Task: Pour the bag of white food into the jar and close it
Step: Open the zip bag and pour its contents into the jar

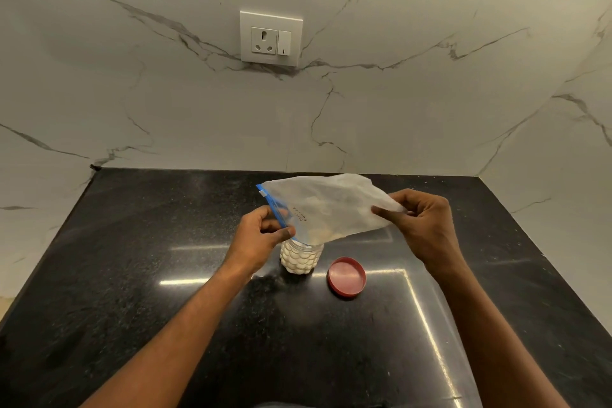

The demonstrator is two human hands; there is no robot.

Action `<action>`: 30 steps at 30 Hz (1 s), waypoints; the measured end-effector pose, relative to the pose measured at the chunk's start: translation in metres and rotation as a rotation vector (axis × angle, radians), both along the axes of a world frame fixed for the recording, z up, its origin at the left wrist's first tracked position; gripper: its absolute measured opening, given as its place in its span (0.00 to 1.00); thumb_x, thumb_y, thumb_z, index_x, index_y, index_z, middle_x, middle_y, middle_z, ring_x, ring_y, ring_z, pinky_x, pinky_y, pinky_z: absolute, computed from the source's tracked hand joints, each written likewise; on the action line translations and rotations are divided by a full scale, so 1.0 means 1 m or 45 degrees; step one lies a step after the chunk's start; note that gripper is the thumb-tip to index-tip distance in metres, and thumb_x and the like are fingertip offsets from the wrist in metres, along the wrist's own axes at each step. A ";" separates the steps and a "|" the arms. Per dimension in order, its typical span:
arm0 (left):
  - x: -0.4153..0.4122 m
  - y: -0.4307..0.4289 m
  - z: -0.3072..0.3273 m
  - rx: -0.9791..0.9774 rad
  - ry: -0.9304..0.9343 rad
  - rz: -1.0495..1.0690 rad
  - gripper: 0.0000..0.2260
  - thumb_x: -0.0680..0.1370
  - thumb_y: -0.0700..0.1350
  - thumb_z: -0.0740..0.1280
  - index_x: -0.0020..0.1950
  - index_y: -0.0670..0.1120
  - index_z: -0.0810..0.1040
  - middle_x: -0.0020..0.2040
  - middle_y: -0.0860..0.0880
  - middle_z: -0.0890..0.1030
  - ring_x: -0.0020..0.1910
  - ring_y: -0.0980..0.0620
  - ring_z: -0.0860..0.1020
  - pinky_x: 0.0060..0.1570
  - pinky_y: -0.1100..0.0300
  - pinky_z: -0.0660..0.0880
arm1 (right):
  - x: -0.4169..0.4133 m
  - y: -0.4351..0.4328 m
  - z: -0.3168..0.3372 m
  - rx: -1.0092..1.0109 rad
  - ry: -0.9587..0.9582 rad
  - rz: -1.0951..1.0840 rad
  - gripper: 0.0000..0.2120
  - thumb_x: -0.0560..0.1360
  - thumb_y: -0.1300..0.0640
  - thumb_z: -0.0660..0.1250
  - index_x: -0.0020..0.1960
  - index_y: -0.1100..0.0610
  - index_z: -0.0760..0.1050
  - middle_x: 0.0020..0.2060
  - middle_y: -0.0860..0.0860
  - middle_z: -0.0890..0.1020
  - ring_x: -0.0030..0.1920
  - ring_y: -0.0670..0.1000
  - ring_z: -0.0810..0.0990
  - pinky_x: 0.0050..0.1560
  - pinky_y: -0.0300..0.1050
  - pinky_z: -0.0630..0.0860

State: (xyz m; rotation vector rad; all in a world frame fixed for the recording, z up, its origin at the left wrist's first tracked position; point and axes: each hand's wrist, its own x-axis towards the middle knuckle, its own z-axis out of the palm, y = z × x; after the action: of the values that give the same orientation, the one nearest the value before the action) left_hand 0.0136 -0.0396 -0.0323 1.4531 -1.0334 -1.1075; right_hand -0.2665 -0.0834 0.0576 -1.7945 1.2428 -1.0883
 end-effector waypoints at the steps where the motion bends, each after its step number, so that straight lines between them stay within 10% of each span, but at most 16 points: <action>1: 0.000 0.000 0.001 0.003 -0.007 -0.005 0.16 0.77 0.36 0.76 0.56 0.57 0.80 0.46 0.61 0.89 0.49 0.61 0.87 0.40 0.70 0.81 | 0.002 0.001 0.001 -0.026 0.011 -0.017 0.04 0.72 0.53 0.77 0.46 0.50 0.85 0.42 0.49 0.88 0.43 0.51 0.88 0.46 0.52 0.87; 15: 0.005 0.012 0.011 0.150 -0.091 0.020 0.21 0.73 0.45 0.81 0.63 0.50 0.78 0.57 0.50 0.84 0.57 0.50 0.84 0.56 0.54 0.82 | 0.017 -0.001 0.004 -0.167 0.080 0.045 0.08 0.77 0.57 0.73 0.56 0.56 0.85 0.47 0.50 0.88 0.47 0.49 0.87 0.52 0.46 0.86; 19: 0.013 0.016 0.037 -0.157 -0.588 0.291 0.37 0.68 0.55 0.83 0.72 0.50 0.71 0.66 0.48 0.73 0.64 0.49 0.73 0.61 0.53 0.73 | 0.014 -0.004 0.008 -0.166 0.142 0.094 0.10 0.79 0.64 0.72 0.56 0.51 0.83 0.47 0.47 0.87 0.49 0.46 0.87 0.53 0.44 0.85; 23: 0.001 0.000 0.087 -0.455 -0.990 0.011 0.33 0.74 0.64 0.75 0.76 0.56 0.71 0.73 0.52 0.74 0.70 0.51 0.69 0.64 0.51 0.61 | 0.013 -0.007 0.010 -0.094 0.155 0.064 0.09 0.79 0.64 0.72 0.53 0.51 0.85 0.45 0.49 0.88 0.47 0.50 0.87 0.52 0.54 0.86; 26: -0.014 -0.017 0.108 -0.426 -1.055 -0.234 0.15 0.81 0.60 0.69 0.61 0.53 0.82 0.58 0.53 0.85 0.60 0.50 0.80 0.68 0.48 0.63 | 0.013 -0.009 0.014 -0.010 0.168 0.112 0.10 0.78 0.62 0.75 0.56 0.50 0.84 0.48 0.50 0.88 0.49 0.52 0.87 0.53 0.60 0.85; 30: -0.026 -0.028 0.113 -0.351 -1.018 -0.238 0.15 0.81 0.57 0.70 0.44 0.46 0.82 0.37 0.49 0.84 0.43 0.48 0.81 0.66 0.41 0.68 | 0.022 -0.005 0.024 -0.097 0.163 0.179 0.16 0.75 0.53 0.78 0.62 0.51 0.83 0.52 0.47 0.87 0.53 0.49 0.86 0.54 0.54 0.85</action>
State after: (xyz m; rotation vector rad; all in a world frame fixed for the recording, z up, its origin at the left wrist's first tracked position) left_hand -0.0123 -0.0676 0.0804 1.6179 -1.8241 -0.4476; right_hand -0.2447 -0.0882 0.0818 -2.0042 1.1424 -0.9660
